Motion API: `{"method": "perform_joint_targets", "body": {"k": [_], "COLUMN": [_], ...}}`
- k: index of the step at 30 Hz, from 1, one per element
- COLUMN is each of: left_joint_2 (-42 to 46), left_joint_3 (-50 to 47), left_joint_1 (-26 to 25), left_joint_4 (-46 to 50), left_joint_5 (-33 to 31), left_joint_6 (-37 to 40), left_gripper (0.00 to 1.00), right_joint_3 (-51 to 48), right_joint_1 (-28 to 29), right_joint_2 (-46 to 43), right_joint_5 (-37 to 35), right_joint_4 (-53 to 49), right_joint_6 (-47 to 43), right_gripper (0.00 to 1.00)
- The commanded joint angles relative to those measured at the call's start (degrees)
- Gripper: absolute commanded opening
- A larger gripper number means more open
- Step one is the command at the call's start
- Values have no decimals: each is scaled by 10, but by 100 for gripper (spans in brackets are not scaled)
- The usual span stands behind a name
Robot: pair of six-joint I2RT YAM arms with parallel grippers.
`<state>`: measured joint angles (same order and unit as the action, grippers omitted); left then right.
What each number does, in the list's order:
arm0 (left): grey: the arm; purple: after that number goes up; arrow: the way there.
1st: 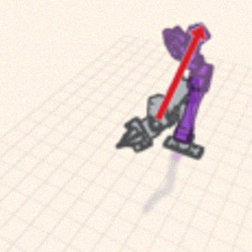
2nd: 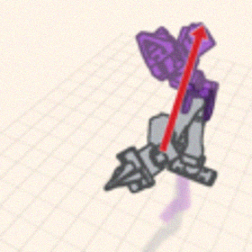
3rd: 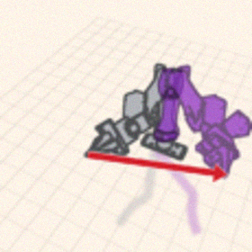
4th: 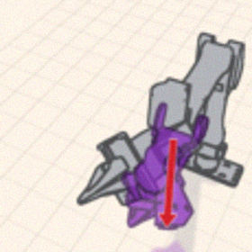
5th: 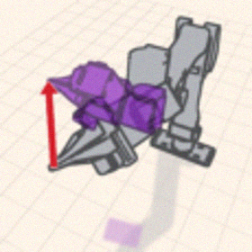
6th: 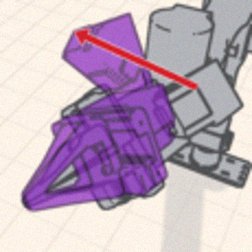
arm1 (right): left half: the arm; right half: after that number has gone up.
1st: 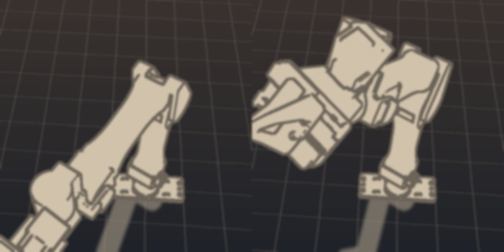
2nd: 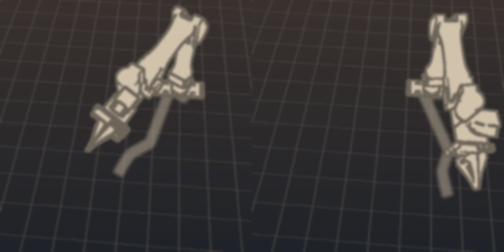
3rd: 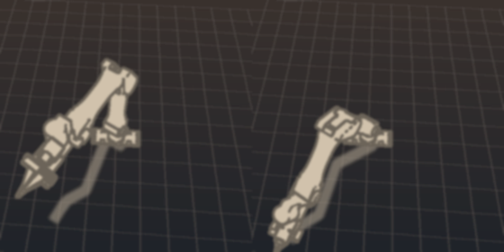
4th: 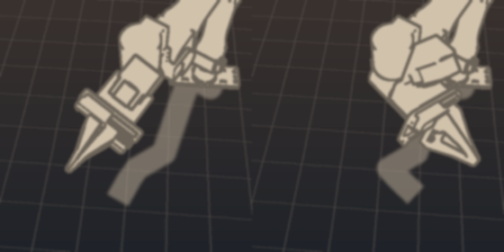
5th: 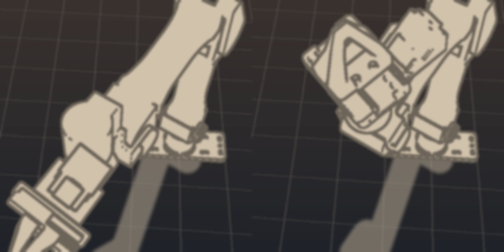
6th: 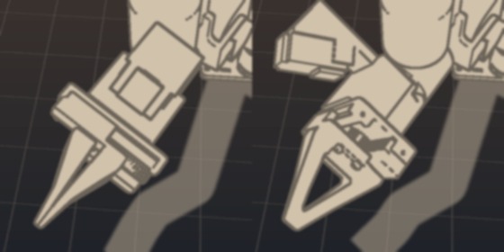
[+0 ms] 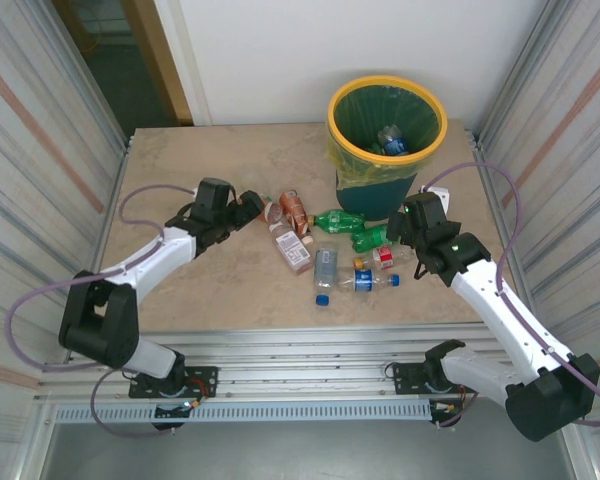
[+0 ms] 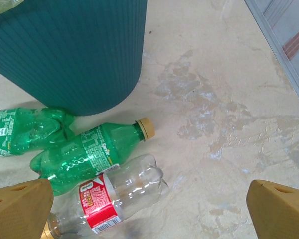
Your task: Put the plastic bottles in the bin
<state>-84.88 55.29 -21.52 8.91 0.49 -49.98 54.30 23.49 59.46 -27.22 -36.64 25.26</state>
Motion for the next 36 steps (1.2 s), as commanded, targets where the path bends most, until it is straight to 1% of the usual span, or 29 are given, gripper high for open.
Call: {"method": "perform_joint_targets", "body": {"k": [1,6,13,19,28,36], "left_joint_2": [-31,-85,-153,-188,-226,-221], "left_joint_3": [40,84,144,168,194,169], "left_joint_1": [-6,-6,-3,-1,-1,-1], "left_joint_4": [5,32,51,61,90,94], "left_joint_5": [4,-7,-1,-3,-3,-14], "left_joint_6": [-5,-17,-23,-38,-36,-39], "left_gripper": [99,99,99,99,99,99], "right_joint_3": [-5,-9,-5,-5,-7,-3], "right_joint_1": [-5,-6,-8,-11,-15,-15], "right_joint_2": [-8,-10,-11,-14,-8,2], "right_joint_5": [-8,-4,-2,-4,6,15], "right_joint_4": [-13,-14,-17,-20,-14,-7], "right_joint_6": [23,33,33,33,34,33], "right_gripper": [98,98,98,98,98,98]}}
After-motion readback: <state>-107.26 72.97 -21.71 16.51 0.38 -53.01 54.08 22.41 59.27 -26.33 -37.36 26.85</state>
